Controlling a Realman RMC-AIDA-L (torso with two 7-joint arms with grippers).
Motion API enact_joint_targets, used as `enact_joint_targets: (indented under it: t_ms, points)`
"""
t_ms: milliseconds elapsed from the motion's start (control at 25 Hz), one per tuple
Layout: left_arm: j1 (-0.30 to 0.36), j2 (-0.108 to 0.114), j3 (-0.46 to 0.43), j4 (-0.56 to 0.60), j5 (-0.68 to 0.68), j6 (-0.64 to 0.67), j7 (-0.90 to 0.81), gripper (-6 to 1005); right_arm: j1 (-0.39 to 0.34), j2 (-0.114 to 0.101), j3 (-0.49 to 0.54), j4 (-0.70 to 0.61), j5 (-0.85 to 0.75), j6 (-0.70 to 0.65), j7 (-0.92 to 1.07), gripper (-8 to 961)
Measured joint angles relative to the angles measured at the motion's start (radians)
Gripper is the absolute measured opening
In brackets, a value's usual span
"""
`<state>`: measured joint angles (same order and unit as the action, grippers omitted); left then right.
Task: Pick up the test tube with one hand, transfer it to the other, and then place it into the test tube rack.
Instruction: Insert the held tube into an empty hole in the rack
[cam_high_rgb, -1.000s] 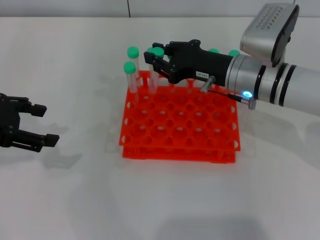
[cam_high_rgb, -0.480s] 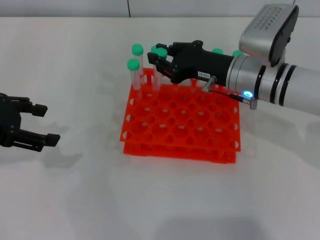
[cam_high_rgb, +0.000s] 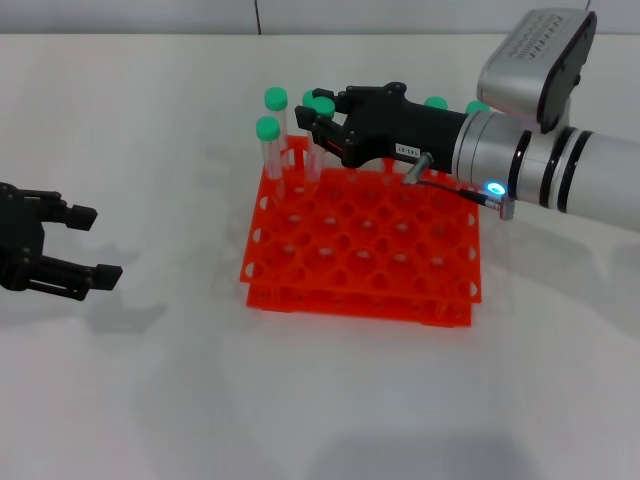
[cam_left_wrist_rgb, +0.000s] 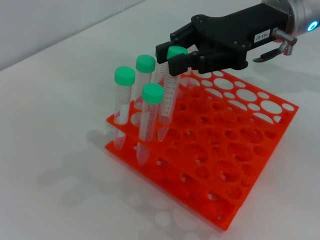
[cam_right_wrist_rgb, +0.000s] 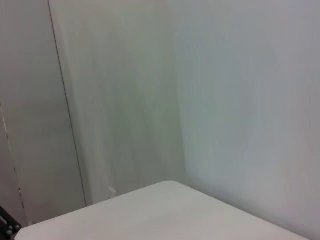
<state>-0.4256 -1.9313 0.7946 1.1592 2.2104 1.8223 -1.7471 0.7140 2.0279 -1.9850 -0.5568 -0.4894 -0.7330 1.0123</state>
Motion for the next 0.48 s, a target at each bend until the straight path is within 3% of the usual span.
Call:
enact_joint_targets:
  t_ms: [480]
  points:
    - [-0.002,0.0,0.0,-0.001,0.002,0.0,0.001,887,0.002,0.0,0.0,0.0,0.0,-0.001,0.0,258]
